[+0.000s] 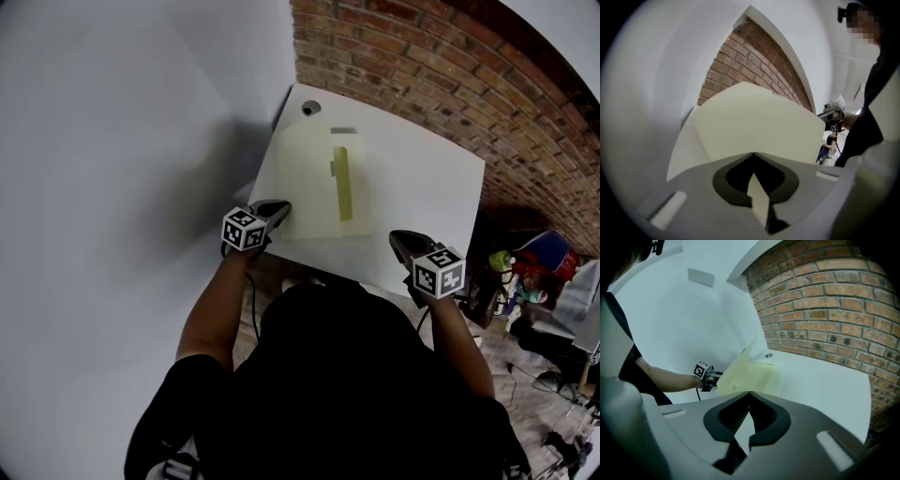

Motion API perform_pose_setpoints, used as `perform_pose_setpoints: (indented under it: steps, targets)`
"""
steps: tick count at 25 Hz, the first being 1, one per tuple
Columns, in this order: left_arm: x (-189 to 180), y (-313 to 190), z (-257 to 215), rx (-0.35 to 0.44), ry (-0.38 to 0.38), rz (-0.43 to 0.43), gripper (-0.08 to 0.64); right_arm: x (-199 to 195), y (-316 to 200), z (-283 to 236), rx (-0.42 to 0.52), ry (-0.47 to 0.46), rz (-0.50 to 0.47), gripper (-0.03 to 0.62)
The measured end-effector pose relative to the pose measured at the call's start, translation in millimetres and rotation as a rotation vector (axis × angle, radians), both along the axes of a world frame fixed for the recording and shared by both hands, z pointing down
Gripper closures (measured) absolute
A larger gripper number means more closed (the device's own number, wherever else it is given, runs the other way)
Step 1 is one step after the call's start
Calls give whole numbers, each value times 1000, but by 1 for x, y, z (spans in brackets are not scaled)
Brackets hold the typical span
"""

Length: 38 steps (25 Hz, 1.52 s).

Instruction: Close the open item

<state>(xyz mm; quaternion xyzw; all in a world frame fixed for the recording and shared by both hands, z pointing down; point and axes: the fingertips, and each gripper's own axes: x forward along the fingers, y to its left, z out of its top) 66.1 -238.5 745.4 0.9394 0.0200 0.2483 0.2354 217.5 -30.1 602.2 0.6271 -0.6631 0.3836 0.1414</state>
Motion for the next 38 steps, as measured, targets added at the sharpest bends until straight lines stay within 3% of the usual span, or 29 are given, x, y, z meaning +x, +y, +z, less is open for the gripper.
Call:
perform_pose_setpoints:
  steps: [38]
  targets:
    - [60,36,14,0,-116,134,557,29,54,21,-24,-42,81,592]
